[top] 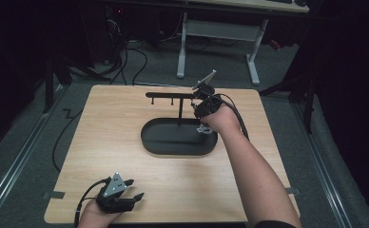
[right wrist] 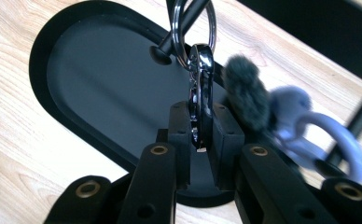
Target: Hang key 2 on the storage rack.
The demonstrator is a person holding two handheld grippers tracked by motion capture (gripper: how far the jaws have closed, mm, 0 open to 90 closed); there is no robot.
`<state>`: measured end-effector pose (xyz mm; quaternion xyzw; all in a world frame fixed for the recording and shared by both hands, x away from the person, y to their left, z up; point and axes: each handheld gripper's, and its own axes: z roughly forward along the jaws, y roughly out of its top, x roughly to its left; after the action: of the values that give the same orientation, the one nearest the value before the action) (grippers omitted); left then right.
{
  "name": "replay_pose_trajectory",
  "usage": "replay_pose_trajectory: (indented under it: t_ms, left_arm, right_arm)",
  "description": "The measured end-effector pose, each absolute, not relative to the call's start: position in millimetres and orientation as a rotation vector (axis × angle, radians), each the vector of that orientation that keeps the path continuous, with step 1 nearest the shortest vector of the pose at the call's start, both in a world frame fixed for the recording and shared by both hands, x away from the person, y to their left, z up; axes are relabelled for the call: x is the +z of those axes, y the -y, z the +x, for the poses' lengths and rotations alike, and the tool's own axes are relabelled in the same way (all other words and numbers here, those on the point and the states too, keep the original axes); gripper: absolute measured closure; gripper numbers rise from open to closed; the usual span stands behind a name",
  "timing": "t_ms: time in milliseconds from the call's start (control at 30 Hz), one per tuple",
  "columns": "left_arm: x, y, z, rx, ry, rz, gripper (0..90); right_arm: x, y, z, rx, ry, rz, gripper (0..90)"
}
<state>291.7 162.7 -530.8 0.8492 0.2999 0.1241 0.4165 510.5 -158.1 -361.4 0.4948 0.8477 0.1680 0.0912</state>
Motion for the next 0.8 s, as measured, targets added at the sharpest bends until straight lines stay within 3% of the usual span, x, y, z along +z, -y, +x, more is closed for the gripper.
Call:
replay_pose_trajectory:
  t_ms: [333, 800]
  left_arm:
    - [-531.9, -162.1, 292.0, 0.308, -0.749, 2.140, 37.3]
    - [-532.6, -161.0, 291.8, 0.301, -0.747, 2.145, 37.4]
  right_arm:
    - [-373.3, 152.0, 512.9, 0.495, -2.522, 1.454, 72.4]
    - [-360.2, 148.3, 509.1, 0.556, -2.473, 1.426, 67.8]
